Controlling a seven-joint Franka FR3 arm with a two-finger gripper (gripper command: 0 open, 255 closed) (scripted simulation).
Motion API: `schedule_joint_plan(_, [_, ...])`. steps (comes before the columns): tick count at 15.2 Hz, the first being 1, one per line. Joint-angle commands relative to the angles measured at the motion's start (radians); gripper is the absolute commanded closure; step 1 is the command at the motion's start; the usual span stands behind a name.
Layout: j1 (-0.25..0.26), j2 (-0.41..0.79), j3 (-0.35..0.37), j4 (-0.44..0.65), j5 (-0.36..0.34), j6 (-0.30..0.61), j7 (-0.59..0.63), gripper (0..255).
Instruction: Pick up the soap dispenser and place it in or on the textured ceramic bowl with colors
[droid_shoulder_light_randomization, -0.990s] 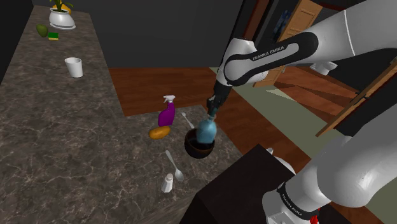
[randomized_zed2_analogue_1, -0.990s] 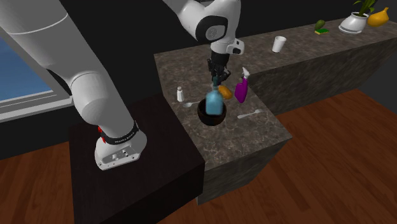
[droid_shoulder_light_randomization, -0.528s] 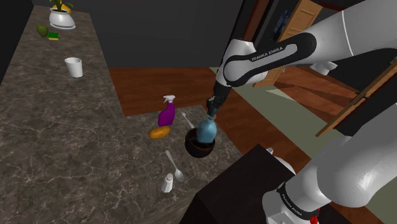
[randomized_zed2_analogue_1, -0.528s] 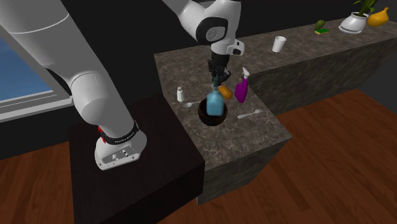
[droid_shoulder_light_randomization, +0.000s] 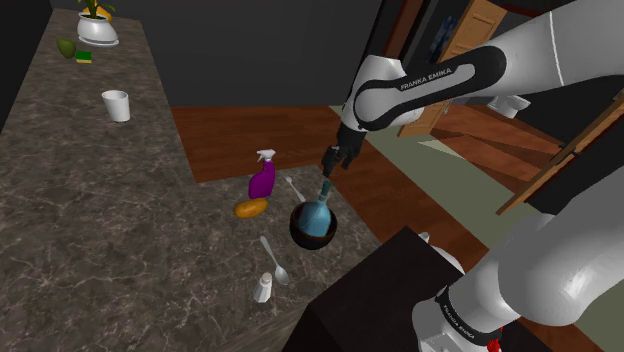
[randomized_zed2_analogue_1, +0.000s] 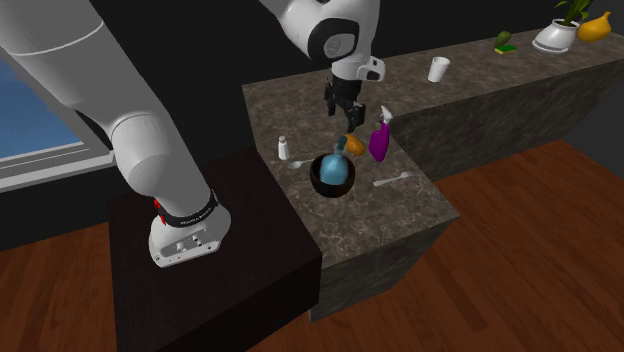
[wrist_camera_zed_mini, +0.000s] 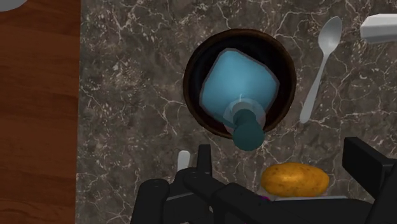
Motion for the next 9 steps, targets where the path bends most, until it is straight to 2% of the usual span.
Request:
schedule_joint_plan(1, [-0.003,-0.037,-0.002,0.028,-0.007,-0.066,0.002,0])
schedule_joint_plan(2, [-0.004,-0.053,-0.003,0.040,-0.009,-0.094,0.003,0])
schedule_joint_plan(9, [-0.004,-0.053,-0.003,0.040,-0.009,-0.094,0.003,0])
